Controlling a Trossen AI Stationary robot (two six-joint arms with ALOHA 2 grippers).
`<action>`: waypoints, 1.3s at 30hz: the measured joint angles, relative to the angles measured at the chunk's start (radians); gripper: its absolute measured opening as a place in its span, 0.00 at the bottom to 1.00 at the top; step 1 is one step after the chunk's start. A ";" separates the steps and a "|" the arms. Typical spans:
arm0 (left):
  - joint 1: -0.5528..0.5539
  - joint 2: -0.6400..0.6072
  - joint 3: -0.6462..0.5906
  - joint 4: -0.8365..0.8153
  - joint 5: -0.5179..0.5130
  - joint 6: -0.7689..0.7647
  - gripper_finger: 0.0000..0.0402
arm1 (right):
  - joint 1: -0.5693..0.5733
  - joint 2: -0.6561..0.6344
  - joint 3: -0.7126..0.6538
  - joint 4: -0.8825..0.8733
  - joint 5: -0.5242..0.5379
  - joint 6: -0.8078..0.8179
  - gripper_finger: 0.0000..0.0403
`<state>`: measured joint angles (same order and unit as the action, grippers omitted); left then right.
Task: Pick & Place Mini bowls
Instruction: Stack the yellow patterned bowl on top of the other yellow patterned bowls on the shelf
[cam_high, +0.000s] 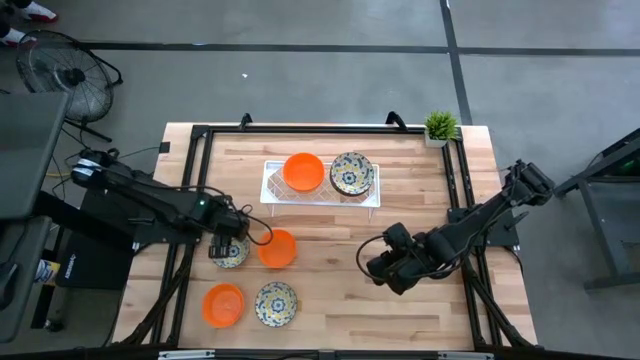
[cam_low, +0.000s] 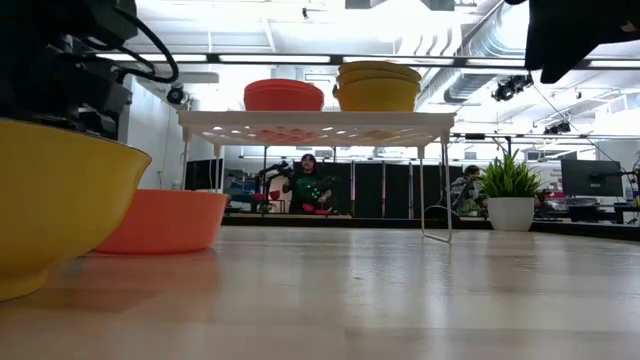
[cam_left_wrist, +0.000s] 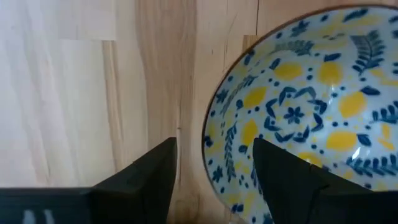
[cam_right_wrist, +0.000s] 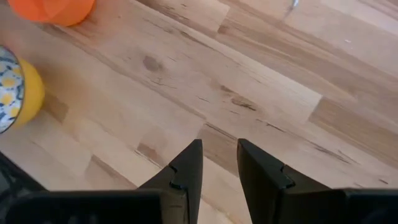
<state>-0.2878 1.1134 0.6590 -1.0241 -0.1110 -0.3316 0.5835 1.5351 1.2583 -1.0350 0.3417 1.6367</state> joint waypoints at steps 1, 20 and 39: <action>0.000 0.014 0.000 0.012 0.001 -0.006 0.52 | 0.000 -0.002 0.000 0.000 0.000 -0.007 0.22; 0.000 0.097 0.000 0.098 0.023 -0.037 0.24 | 0.000 -0.006 0.000 -0.023 -0.011 -0.101 0.22; -0.001 0.065 0.060 0.018 0.044 -0.044 0.01 | 0.000 -0.006 0.000 -0.030 -0.009 -0.120 0.22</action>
<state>-0.2891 1.1783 0.7193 -1.0062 -0.0669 -0.3756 0.5835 1.5295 1.2583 -1.0645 0.3328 1.5169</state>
